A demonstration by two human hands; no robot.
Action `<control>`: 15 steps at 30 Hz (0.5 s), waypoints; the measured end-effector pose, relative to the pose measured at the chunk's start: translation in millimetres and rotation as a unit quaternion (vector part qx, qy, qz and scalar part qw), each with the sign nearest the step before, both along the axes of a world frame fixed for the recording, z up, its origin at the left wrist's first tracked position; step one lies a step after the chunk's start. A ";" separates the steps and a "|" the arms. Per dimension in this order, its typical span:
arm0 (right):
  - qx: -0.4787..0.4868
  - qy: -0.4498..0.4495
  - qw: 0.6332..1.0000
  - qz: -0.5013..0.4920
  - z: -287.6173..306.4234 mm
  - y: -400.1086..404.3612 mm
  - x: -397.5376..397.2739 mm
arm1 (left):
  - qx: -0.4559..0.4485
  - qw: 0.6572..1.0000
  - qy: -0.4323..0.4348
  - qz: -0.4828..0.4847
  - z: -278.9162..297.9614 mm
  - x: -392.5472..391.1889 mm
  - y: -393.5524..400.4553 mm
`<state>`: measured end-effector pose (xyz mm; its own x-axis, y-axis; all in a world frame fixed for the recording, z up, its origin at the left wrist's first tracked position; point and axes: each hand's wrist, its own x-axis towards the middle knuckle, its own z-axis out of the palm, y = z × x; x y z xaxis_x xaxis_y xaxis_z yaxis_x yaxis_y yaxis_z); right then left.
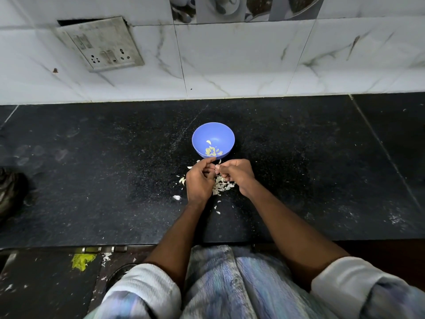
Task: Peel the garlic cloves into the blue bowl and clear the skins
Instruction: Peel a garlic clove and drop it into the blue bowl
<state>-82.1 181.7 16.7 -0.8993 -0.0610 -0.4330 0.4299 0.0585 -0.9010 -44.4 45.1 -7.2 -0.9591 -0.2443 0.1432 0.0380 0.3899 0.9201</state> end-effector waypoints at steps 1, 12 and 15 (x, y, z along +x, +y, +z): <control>0.004 0.000 1.000 0.006 0.8 0.8 0.7 | -0.002 1.000 0.001 -0.004 -0.1 0.6 -0.8; 0.043 0.083 0.995 0.035 9.6 -1.2 -2.1 | -0.027 1.000 -0.001 0.008 -0.4 1.7 -5.6; 0.031 0.088 0.993 0.070 13.8 -2.2 0.9 | -0.017 1.000 -0.001 0.009 -0.6 2.7 -6.4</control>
<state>-81.2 179.5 30.5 -0.9463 -0.1688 -0.2757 0.2490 0.1636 -0.9546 -41.7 38.7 -7.8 -0.9547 -0.2570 0.1497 0.0285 0.4217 0.9063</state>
